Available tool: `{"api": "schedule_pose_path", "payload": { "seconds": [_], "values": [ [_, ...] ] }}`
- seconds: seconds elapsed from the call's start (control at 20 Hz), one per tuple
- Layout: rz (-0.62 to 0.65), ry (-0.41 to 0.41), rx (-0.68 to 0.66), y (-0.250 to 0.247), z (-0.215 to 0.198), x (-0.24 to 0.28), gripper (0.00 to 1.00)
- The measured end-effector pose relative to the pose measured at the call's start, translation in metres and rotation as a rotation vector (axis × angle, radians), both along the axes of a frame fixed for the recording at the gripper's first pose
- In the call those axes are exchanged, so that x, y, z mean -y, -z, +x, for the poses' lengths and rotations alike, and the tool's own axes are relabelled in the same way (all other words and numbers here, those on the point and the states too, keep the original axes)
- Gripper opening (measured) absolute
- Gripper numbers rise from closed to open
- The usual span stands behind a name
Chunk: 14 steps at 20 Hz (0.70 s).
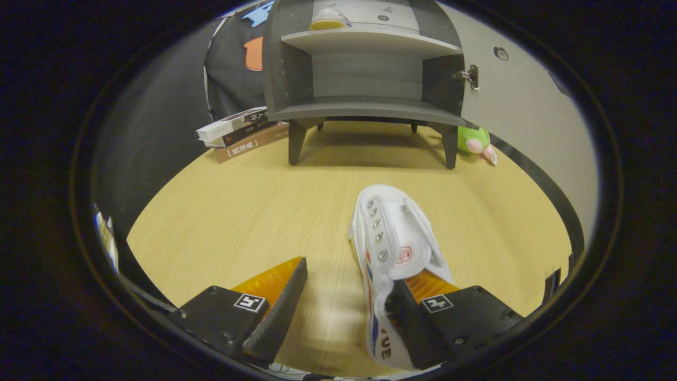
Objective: Open the shoe cabinet door, grab the shoes and put them into the shoe cabinet, then close the shoe cabinet door.
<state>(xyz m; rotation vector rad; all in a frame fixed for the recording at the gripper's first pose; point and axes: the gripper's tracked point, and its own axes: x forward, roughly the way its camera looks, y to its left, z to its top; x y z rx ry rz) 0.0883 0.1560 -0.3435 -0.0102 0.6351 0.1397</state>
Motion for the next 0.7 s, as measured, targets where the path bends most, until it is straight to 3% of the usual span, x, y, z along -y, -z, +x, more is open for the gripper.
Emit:
{"api": "schedule_pose_path", "payload": {
  "seconds": [0.15, 0.25, 0.3, 0.45, 0.5, 0.7],
  "values": [
    [0.002, 0.029, 0.011, 0.0, 0.01, 0.005, 0.9],
    [0.021, 0.051, 0.009, -0.004, 0.017, 0.01, 0.8],
    [0.028, 0.068, 0.007, -0.002, 0.019, 0.015, 0.61],
    [0.039, 0.065, 0.012, 0.002, 0.025, 0.009, 0.22],
    [0.027, 0.063, 0.014, 0.0, 0.025, 0.009, 0.14],
    [0.018, 0.07, 0.029, -0.017, 0.027, 0.012, 0.1]
  ]
}}
